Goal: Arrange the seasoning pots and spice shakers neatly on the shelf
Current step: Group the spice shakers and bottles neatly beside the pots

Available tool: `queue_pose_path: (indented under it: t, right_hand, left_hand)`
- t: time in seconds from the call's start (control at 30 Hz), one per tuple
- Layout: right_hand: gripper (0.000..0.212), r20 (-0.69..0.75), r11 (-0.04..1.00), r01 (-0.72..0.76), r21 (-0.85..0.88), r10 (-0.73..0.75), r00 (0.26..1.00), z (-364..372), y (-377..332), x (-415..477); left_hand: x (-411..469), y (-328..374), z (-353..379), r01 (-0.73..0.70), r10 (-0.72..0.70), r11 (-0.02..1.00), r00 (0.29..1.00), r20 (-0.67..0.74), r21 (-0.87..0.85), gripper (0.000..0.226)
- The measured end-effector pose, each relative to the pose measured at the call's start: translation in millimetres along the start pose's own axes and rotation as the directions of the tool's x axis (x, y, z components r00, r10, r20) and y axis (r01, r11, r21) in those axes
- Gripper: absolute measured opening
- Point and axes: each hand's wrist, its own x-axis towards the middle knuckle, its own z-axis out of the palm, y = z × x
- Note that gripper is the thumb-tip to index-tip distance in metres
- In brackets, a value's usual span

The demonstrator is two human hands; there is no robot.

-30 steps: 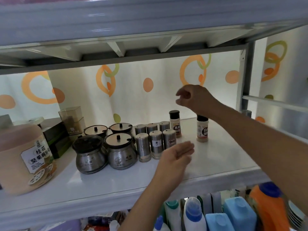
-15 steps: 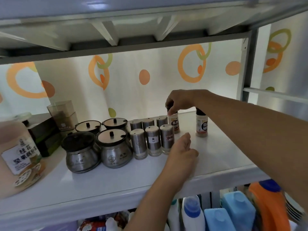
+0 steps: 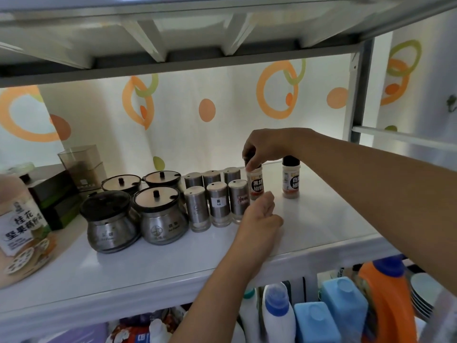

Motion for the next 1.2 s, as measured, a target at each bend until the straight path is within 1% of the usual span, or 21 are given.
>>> queue_pose_path:
  t: [0.2, 0.5, 0.57, 0.67, 0.73, 1.0, 1.1, 1.2]
  right_hand:
    - [0.028, -0.024, 1.000, -0.004, -0.008, 0.004, 1.000, 3.4, -3.2, -3.4]
    - [0.036, -0.023, 1.000, -0.021, -0.008, 0.021, 1.000, 4.1, -6.7, -1.9]
    - [0.043, -0.022, 1.000, -0.029, -0.006, 0.029, 0.999, 3.7, -7.3, -3.1]
    - [0.064, -0.033, 0.999, -0.052, -0.014, 0.051, 0.998, 2.3, -8.6, -5.7]
    - [0.069, -0.045, 0.998, -0.056, -0.019, 0.055, 0.997, 0.1, -8.4, -7.2]
    - [0.070, -0.093, 0.997, -0.080, -0.010, 0.079, 0.993, -25.3, 0.2, -25.8]
    - [0.067, -0.140, 0.995, -0.093, 0.038, 0.097, 0.985, -34.7, 8.8, -37.1]
    - [0.064, -0.222, 0.986, -0.125, 0.108, 0.147, 0.964, -41.6, 18.5, -49.9]
  left_hand:
    - [-0.5, 0.4, 0.0, 0.000, 0.000, 1.000, 1.000, 0.003, 0.004, 0.065]
    - [0.2, 0.8, -0.8, -0.005, 0.005, 1.000, 1.000, -0.003, -0.013, 0.064]
    - [0.6, 0.7, -0.6, -0.003, 0.003, 1.000, 1.000, -0.003, -0.017, 0.064]
    - [1.0, 0.4, -0.4, -0.003, 0.003, 1.000, 1.000, -0.002, -0.012, 0.064]
    - [0.7, 0.3, -0.7, -0.002, 0.002, 1.000, 1.000, 0.001, -0.005, 0.064]
    - [1.0, -2.9, -2.1, -0.017, 0.017, 1.000, 1.000, 0.003, -0.015, 0.063]
    - [1.2, -4.3, -2.5, -0.031, 0.031, 0.999, 1.000, 0.001, -0.018, 0.063]
    - [1.2, -4.2, -2.8, -0.041, 0.041, 0.999, 0.999, 0.003, -0.031, 0.064]
